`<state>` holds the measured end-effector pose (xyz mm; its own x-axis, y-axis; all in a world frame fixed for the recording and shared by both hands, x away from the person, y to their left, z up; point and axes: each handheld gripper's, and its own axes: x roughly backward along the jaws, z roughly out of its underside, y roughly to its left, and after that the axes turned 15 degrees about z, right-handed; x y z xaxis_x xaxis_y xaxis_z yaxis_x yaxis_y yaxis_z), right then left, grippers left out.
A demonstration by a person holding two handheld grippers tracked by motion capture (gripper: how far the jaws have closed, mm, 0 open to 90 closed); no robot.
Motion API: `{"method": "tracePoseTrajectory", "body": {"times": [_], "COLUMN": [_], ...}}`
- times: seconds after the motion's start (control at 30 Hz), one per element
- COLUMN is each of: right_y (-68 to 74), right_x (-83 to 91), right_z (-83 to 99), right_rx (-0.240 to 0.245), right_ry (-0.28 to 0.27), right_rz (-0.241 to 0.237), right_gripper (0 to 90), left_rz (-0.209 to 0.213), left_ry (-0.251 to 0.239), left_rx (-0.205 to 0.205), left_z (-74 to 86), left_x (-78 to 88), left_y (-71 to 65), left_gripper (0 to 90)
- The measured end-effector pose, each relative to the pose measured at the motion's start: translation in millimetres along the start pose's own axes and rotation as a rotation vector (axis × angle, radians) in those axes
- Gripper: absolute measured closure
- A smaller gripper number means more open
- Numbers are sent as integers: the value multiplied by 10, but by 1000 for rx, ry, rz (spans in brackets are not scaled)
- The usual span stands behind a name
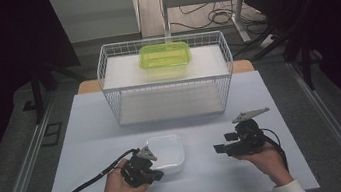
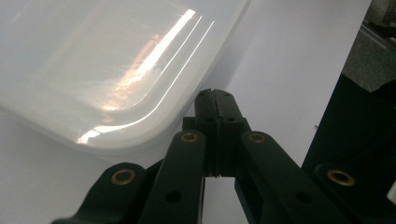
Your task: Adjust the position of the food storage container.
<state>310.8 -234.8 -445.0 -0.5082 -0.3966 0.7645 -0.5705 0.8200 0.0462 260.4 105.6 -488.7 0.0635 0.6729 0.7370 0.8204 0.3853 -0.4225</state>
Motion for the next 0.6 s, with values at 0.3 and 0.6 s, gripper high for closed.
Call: {"method": "tracePoseTrajectory", "body": {"times": [0.3, 0.6], "right_y": [1, 1], "right_x": [2, 35], "right_z": [0, -5], "right_rx": [2, -22], "right_ry": [0, -41], "right_rz": [3, 40], "right_gripper": [325, 238], "left_rz": [5, -18], "left_ry": [-12, -224], "left_rx": [0, 27], "left_z": [4, 38], "left_x": [23, 443], "left_y": [-5, -201], "left_gripper": [900, 730]}}
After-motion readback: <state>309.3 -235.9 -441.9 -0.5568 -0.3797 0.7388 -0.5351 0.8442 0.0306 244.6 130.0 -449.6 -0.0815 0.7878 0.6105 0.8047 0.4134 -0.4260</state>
